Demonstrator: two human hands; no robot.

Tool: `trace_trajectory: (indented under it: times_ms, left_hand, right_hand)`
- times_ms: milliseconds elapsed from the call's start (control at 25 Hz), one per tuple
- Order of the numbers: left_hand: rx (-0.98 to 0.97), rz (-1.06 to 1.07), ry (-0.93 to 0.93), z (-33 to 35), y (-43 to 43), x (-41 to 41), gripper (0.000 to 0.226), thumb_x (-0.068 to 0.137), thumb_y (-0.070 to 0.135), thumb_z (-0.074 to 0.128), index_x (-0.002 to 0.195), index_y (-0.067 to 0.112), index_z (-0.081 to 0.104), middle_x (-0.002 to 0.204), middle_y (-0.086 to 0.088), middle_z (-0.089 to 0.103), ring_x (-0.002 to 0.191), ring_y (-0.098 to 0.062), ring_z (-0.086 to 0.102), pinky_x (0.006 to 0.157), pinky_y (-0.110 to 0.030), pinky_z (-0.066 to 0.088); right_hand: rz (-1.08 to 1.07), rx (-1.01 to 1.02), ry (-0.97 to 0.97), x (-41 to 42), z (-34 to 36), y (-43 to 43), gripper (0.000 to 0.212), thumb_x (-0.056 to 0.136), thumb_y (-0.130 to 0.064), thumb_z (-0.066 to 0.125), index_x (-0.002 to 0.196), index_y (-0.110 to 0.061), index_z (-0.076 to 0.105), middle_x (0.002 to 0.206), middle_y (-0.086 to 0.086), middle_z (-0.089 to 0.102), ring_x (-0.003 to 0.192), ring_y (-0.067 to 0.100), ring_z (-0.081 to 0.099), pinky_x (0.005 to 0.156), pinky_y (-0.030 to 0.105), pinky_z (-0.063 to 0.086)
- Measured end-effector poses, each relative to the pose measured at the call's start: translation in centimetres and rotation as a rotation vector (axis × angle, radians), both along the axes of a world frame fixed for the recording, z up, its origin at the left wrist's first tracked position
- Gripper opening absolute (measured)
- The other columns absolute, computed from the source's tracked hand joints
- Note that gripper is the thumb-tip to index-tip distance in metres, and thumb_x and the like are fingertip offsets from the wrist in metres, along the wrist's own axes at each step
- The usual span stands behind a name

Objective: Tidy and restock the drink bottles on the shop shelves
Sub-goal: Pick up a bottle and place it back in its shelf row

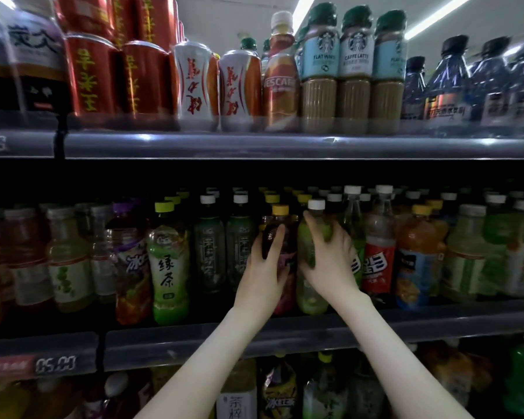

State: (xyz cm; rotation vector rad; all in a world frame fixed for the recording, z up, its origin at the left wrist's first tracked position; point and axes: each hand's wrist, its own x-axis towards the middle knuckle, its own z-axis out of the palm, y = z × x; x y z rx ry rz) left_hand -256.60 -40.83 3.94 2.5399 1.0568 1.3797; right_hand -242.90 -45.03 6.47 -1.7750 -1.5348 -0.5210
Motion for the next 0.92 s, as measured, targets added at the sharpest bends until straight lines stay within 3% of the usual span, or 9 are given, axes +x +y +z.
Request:
trace_trajectory:
  times_ms: [200, 360, 480, 640, 720, 800, 920]
  left_hand:
    - [-0.01, -0.043, 0.013, -1.1, -0.7, -1.2, 0.082, 0.096, 0.021, 0.05, 0.146, 0.046, -0.01, 0.158, -0.006, 0.003, 0.137, -0.025, 0.031, 0.079, -0.019, 0.045]
    - [0.012, -0.059, 0.015, -2.5, -1.5, -3.6, 0.081, 0.096, 0.024, 0.05, 0.146, 0.048, -0.009, 0.158, -0.007, 0.011, 0.14, -0.025, 0.026, 0.088, -0.028, 0.051]
    - [0.086, -0.09, -0.043, -3.1, -2.5, -6.7, 0.075, 0.096, 0.024, 0.051, 0.149, 0.041, 0.001, 0.155, -0.004, 0.021, 0.139, -0.019, 0.029, 0.097, -0.021, 0.042]
    - [0.143, -0.16, -0.091, -2.7, -4.5, -11.1, 0.067, 0.095, 0.029, 0.053, 0.151, 0.027, 0.017, 0.15, -0.001, 0.034, 0.137, -0.012, 0.033, 0.104, -0.022, 0.039]
    - [0.088, -0.262, -0.102, -2.4, -5.6, -13.6, 0.073, 0.093, 0.028, 0.058, 0.151, 0.025, 0.016, 0.149, 0.005, 0.034, 0.138, -0.005, 0.03, 0.107, -0.018, 0.034]
    - [-0.05, -0.342, -0.124, -2.2, -6.3, -17.0, 0.083, 0.09, 0.028, 0.063, 0.152, 0.03, 0.008, 0.149, 0.014, 0.031, 0.137, 0.002, 0.028, 0.108, -0.017, 0.031]
    - [-0.249, -0.336, -0.179, -2.5, -6.0, -22.9, 0.09, 0.086, 0.032, 0.067, 0.149, 0.042, 0.004, 0.143, 0.015, 0.042, 0.129, 0.001, 0.041, 0.104, -0.03, 0.043]
  right_hand:
    - [0.229, 0.216, 0.042, -0.5, -1.8, -1.4, 0.085, 0.083, -0.011, 0.068, 0.145, -0.045, 0.021, 0.149, 0.002, 0.006, 0.133, 0.037, 0.034, 0.099, 0.04, 0.046]
    - [0.217, 0.419, -0.077, -0.8, -3.0, -2.8, 0.079, 0.076, -0.005, 0.076, 0.139, -0.031, 0.037, 0.145, 0.014, 0.021, 0.128, 0.036, 0.035, 0.08, 0.046, 0.057]
    - [0.2, 0.566, -0.154, -2.8, -2.4, -4.4, 0.075, 0.073, -0.005, 0.077, 0.134, -0.026, 0.039, 0.141, 0.015, 0.024, 0.131, 0.035, 0.032, 0.068, 0.042, 0.058]
    - [0.305, 0.638, -0.164, -8.3, -0.2, -6.4, 0.066, 0.078, -0.01, 0.075, 0.132, -0.022, 0.041, 0.138, 0.013, 0.025, 0.134, 0.014, 0.028, 0.085, 0.031, 0.049]
    - [0.386, 0.574, -0.095, -12.1, 0.0, -6.8, 0.065, 0.079, -0.013, 0.074, 0.134, -0.022, 0.04, 0.138, 0.013, 0.026, 0.134, 0.01, 0.028, 0.098, 0.013, 0.036]
    - [0.481, 0.49, 0.013, -16.6, -0.8, -6.7, 0.069, 0.077, -0.013, 0.073, 0.136, -0.023, 0.039, 0.14, 0.012, 0.026, 0.135, -0.003, 0.022, 0.1, 0.003, 0.029]
    - [0.62, 0.402, 0.246, -23.5, -2.2, -6.4, 0.086, 0.074, -0.002, 0.078, 0.141, -0.029, 0.031, 0.145, -0.003, 0.027, 0.133, -0.003, 0.03, 0.097, 0.019, 0.046]
